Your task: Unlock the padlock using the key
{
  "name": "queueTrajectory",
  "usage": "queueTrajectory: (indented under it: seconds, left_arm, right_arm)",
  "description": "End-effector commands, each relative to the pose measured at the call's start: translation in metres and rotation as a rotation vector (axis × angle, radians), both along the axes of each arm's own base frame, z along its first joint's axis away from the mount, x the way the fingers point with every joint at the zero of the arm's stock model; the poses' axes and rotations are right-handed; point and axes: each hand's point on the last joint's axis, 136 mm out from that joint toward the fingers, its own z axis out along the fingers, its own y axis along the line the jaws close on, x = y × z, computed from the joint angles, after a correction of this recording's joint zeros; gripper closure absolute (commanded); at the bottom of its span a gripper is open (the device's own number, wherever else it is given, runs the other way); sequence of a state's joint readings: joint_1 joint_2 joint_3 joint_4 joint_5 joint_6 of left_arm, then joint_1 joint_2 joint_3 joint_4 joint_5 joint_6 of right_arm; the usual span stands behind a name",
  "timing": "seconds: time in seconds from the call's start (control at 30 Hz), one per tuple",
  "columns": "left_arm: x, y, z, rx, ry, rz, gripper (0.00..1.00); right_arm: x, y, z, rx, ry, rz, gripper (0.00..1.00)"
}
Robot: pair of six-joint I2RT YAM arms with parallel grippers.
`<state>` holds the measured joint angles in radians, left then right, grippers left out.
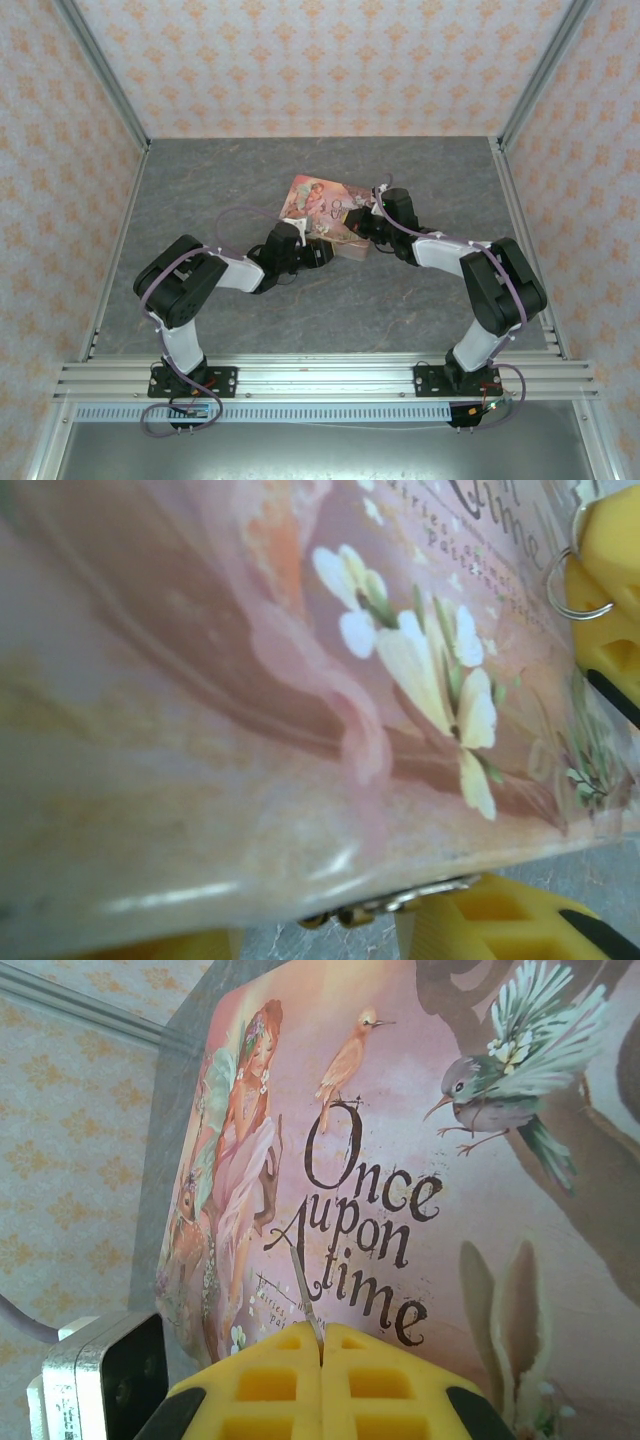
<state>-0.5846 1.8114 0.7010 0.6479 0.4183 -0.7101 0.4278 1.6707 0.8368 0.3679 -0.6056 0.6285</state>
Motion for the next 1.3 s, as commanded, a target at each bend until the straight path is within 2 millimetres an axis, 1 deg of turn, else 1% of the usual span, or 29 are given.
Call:
queueTrajectory:
  seconds: [0.0,0.13,0.33,0.53,0.6,0.7,0.83,0.93,1.0,1.07,1.17,1.27]
  left_arm:
    - [0.012,-0.014,0.039,-0.088,-0.109,-0.001,0.59]
    - [0.012,-0.016,0.041,-0.093,-0.111,0.0,0.6]
    - [0.012,-0.013,0.038,-0.09,-0.101,0.024,0.65]
    - [0.013,-0.015,0.044,-0.136,-0.085,0.042,0.69]
    - [0.013,-0.015,0.047,-0.162,-0.074,0.05,0.71]
    - [0.012,-0.015,0.053,-0.201,-0.052,0.066,0.73]
    - [0.009,-0.016,0.058,-0.244,-0.012,0.084,0.73]
    - [0.007,-0.017,0.062,-0.27,0.02,0.086,0.74]
    - [0.005,-0.017,0.064,-0.283,0.04,0.091,0.74]
    - [0.004,-0.018,0.067,-0.296,0.063,0.092,0.75]
    - [0.001,-0.019,0.068,-0.293,0.101,0.086,0.76]
    - [-0.002,-0.02,0.068,-0.281,0.134,0.081,0.76]
  right_arm:
    - [-0.025,0.0,-0.043,-0.061,0.142,0.018,1.0]
    - [-0.025,0.0,-0.042,-0.058,0.141,0.018,1.0]
    - [-0.026,0.002,-0.041,-0.057,0.139,0.022,1.0]
    - [-0.025,0.003,-0.037,-0.047,0.133,0.023,1.0]
    - [-0.024,0.004,-0.033,-0.039,0.122,0.026,1.0]
    - [-0.022,0.004,-0.019,-0.039,0.074,0.03,1.0]
    - [-0.024,-0.007,0.005,-0.081,-0.027,0.032,1.0]
    - [-0.034,-0.021,0.019,-0.151,-0.1,0.044,1.0]
    - [-0.045,-0.03,0.023,-0.21,-0.138,0.07,1.0]
    - [-0.061,-0.037,0.025,-0.264,-0.176,0.114,1.0]
    - [-0.083,-0.042,0.025,-0.305,-0.217,0.181,1.0]
    - [-0.105,-0.037,0.026,-0.349,-0.278,0.257,1.0]
